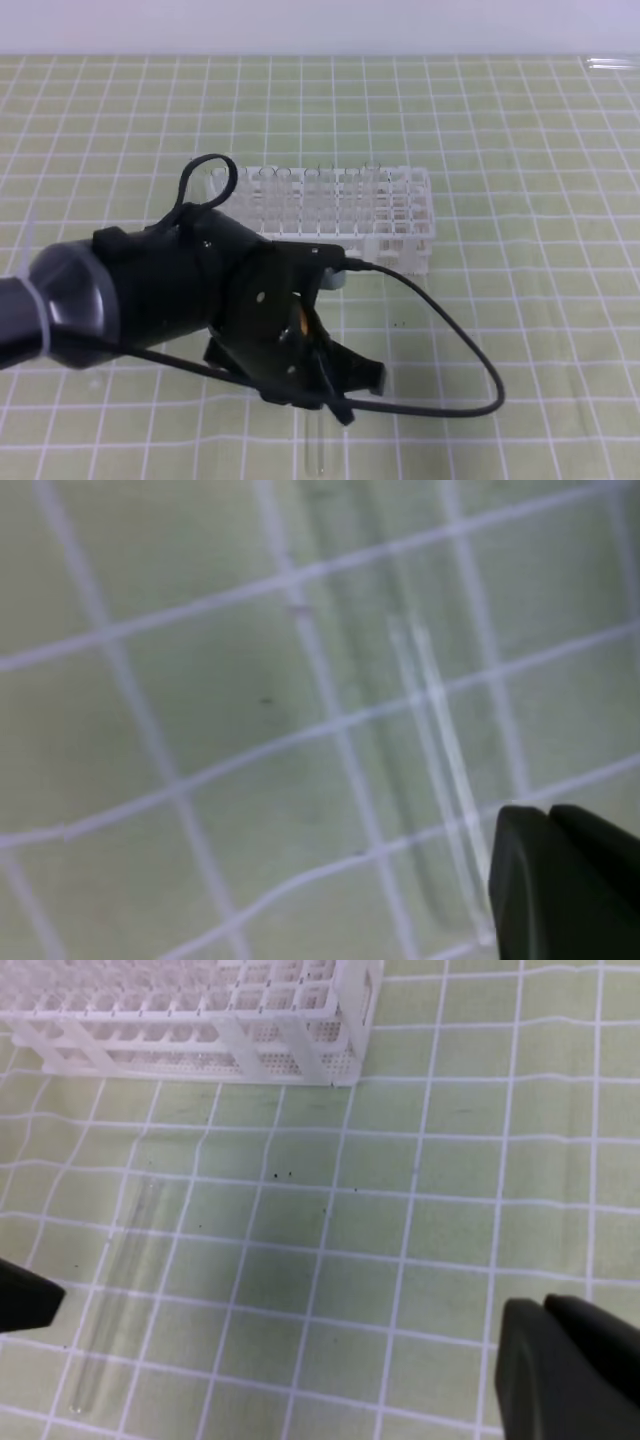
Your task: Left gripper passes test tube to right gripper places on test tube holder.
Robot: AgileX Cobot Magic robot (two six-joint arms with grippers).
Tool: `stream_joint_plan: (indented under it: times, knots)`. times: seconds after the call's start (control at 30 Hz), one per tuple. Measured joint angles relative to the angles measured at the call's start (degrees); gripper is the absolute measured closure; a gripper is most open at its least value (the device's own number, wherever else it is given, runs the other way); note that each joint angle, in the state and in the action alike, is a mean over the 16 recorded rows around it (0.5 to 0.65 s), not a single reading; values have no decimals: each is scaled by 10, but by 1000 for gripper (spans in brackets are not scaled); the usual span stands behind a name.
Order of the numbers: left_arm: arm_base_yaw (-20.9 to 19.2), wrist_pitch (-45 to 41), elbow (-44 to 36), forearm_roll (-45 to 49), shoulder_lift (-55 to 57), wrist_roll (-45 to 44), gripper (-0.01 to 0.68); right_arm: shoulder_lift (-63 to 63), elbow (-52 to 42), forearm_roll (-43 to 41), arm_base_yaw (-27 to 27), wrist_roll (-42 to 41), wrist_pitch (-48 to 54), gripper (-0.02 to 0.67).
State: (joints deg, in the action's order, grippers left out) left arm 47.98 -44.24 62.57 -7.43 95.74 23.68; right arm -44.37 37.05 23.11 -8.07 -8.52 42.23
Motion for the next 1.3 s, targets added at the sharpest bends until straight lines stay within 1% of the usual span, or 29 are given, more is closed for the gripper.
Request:
stream_joint_plan:
  times: [0.27, 0.43, 0.57, 0.77, 0.97, 1.1, 1.3]
  knots:
    - [5, -33, 8, 44, 25, 53, 675, 0, 0, -1, 0, 0, -5, 665]
    - [7, -42, 13, 41, 39, 51, 674, 0, 0, -1, 0, 0, -8, 665]
    - [8, -42, 15, 39, 44, 44, 656, 0, 0, -1, 0, 0, -9, 665]
    - [8, -38, 16, 34, 45, 33, 551, 0, 0, -1, 0, 0, -9, 665]
    - [8, -33, 15, 26, 43, 27, 420, 0, 0, -1, 0, 0, -9, 665]
    - [8, -27, 17, 20, 45, 26, 353, 0, 0, -1, 0, 0, -9, 665]
    - [8, -30, 29, 17, 55, 27, 334, 0, 0, -1, 0, 0, -12, 665]
